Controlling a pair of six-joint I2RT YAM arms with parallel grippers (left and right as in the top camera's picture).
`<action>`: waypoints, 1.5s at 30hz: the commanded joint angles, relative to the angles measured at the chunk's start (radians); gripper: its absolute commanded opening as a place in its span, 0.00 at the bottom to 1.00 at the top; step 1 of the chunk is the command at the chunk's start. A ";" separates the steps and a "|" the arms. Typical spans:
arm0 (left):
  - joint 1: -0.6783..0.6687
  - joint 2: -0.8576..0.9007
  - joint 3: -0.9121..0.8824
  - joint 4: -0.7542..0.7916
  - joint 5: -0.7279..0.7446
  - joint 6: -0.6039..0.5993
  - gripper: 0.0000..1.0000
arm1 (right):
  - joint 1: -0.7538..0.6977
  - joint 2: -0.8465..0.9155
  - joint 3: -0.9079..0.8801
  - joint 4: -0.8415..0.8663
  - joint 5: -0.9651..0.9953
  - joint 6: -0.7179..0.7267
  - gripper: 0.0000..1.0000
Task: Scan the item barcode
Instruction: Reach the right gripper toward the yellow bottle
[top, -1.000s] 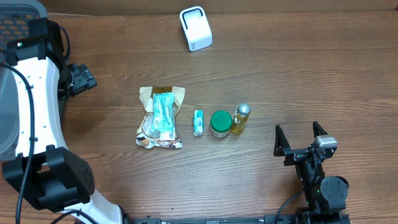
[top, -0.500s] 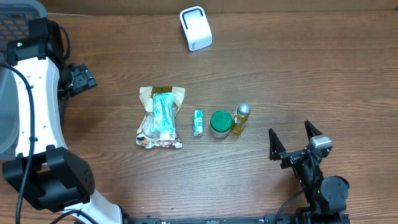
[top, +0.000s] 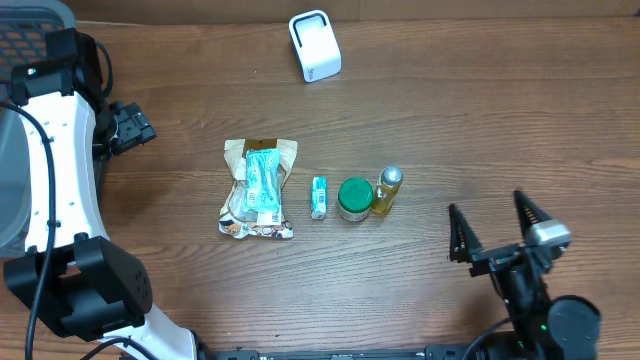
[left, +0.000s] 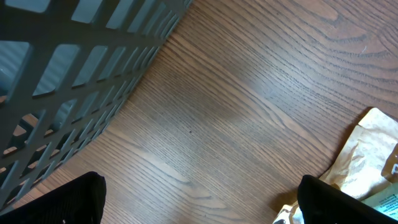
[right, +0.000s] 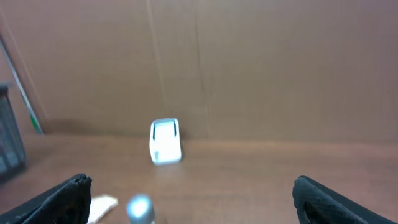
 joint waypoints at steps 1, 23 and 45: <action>0.004 0.010 0.017 0.003 -0.017 0.022 1.00 | 0.004 0.095 0.141 -0.022 0.016 0.021 1.00; 0.004 0.010 0.017 0.003 -0.017 0.022 1.00 | 0.005 1.124 1.160 -0.948 -0.297 -0.006 1.00; 0.004 0.010 0.017 0.003 -0.017 0.022 1.00 | 0.263 1.492 1.145 -0.967 0.131 0.321 0.93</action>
